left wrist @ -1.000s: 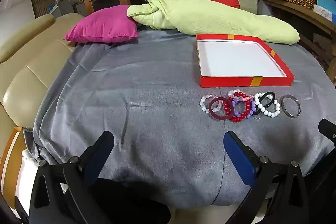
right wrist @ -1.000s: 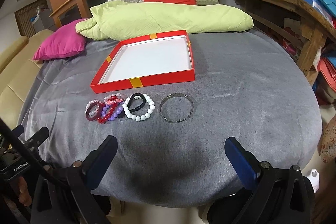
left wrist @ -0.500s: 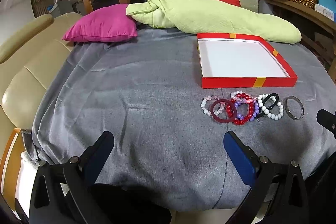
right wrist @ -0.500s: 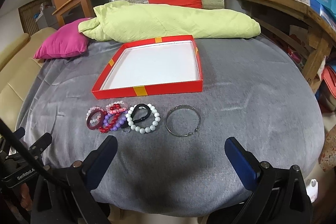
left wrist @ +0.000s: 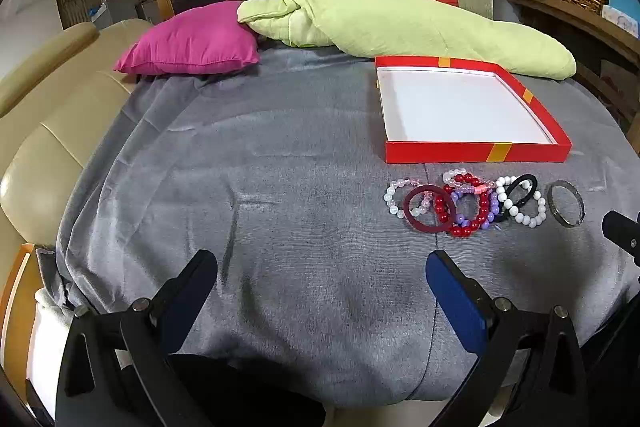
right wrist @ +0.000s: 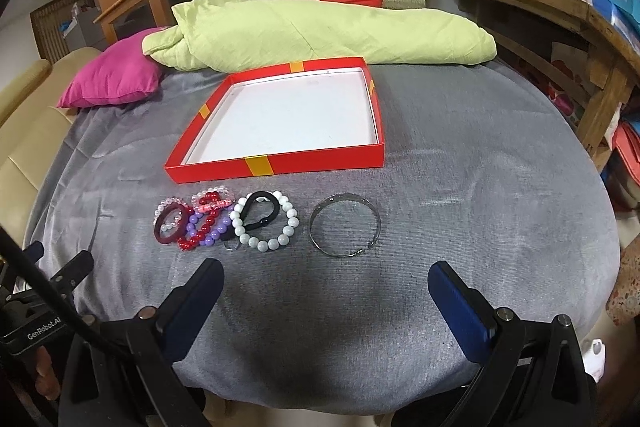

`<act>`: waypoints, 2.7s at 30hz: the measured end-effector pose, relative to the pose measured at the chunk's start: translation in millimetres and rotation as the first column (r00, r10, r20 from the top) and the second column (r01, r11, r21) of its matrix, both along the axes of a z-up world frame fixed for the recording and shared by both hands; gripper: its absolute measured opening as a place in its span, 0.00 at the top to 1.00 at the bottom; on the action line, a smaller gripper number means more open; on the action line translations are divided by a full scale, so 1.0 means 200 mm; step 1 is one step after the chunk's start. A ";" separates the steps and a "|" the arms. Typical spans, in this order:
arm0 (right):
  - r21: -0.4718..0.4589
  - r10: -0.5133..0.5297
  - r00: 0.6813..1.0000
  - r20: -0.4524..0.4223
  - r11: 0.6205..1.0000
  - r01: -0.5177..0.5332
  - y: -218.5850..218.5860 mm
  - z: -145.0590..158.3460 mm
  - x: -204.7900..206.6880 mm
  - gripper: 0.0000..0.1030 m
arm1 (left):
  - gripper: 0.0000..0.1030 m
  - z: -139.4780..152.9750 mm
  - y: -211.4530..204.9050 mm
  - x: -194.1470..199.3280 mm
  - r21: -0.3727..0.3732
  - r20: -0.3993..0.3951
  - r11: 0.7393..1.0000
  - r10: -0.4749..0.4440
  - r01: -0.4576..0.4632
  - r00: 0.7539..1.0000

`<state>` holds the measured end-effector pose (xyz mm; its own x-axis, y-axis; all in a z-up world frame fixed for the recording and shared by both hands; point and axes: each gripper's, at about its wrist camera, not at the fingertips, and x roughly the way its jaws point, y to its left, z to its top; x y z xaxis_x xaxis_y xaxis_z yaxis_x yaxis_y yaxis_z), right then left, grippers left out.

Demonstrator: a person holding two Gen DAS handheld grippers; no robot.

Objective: Organize jewelry

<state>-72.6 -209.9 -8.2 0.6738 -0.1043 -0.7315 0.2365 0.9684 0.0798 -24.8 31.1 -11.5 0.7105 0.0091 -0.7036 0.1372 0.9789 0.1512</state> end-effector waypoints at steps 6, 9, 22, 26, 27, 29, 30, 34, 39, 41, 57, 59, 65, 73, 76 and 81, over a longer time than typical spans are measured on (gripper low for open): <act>0.007 0.033 0.999 0.003 0.999 -0.033 -0.01 -0.02 0.08 0.00 | 0.00 -0.03 0.00 0.06 0.014 -0.003 1.000 -0.008 0.008 1.000; 0.034 0.091 0.996 0.001 0.995 -0.091 0.00 -0.04 0.17 0.04 | 0.00 -0.05 0.00 0.15 0.008 -0.019 1.000 -0.021 0.021 1.000; 0.096 0.249 0.963 -0.108 0.966 -0.239 0.04 -0.20 0.57 0.49 | 0.00 -0.12 0.01 0.44 -0.136 -0.131 0.981 -0.154 0.136 0.979; 0.150 0.251 0.961 -0.116 0.961 -0.233 0.03 -0.22 0.60 0.87 | 0.23 -0.16 -0.02 0.47 -0.167 -0.185 0.973 -0.192 0.162 0.964; 0.161 0.244 0.963 -0.111 0.961 -0.225 0.02 -0.22 0.59 0.89 | 0.26 -0.17 -0.02 0.48 -0.177 -0.200 0.970 -0.201 0.166 0.959; 0.169 0.233 0.969 -0.080 0.961 -0.217 0.01 -0.19 0.57 0.91 | 0.39 -0.19 -0.04 0.48 -0.200 -0.226 0.962 -0.228 0.184 0.947; 0.167 0.227 0.972 -0.058 0.962 -0.215 0.00 -0.17 0.56 0.92 | 0.40 -0.19 -0.05 0.48 -0.202 -0.227 0.960 -0.237 0.193 0.945; 0.195 0.207 0.978 -0.017 0.960 -0.200 -0.05 -0.13 0.55 0.92 | 0.40 -0.19 -0.12 0.48 -0.200 -0.227 0.952 -0.276 0.233 0.934; 0.272 0.180 0.984 -0.010 0.947 -0.170 -0.13 -0.12 0.54 0.92 | 0.49 -0.23 -0.18 0.51 -0.208 -0.266 0.945 -0.303 0.253 0.915; 0.286 0.159 0.987 0.003 0.946 -0.153 -0.17 -0.11 0.53 0.92 | 0.60 -0.24 -0.21 0.51 -0.206 -0.272 0.941 -0.318 0.268 0.908; 0.194 0.111 0.989 -0.098 0.977 -0.091 -0.32 -0.15 0.42 0.25 | 0.71 -0.27 -0.23 0.46 -0.167 -0.256 0.940 -0.332 0.297 0.908; 0.210 0.140 0.981 -0.130 0.971 -0.111 -0.30 -0.18 0.43 0.25 | 0.71 -0.27 -0.22 0.45 -0.165 -0.254 0.939 -0.336 0.302 0.907; 0.058 0.171 0.971 -0.168 0.985 -0.163 -0.17 -0.24 0.43 0.30 | 0.81 -0.26 -0.17 0.46 -0.204 -0.256 0.935 -0.337 0.290 0.906; 0.001 0.163 0.977 -0.139 0.986 -0.164 -0.17 -0.22 0.40 0.94 | 0.94 -0.25 -0.14 0.44 -0.225 -0.244 0.929 -0.345 0.293 0.906; 0.087 0.132 0.983 -0.130 0.989 -0.121 -0.26 -0.22 0.41 0.91 | 0.94 -0.22 -0.13 0.43 -0.235 -0.217 0.926 -0.347 0.296 0.913; 0.146 0.121 0.984 -0.130 0.984 -0.102 -0.32 -0.21 0.42 0.91 | 0.94 -0.18 -0.09 0.43 -0.258 -0.177 0.922 -0.338 0.288 0.924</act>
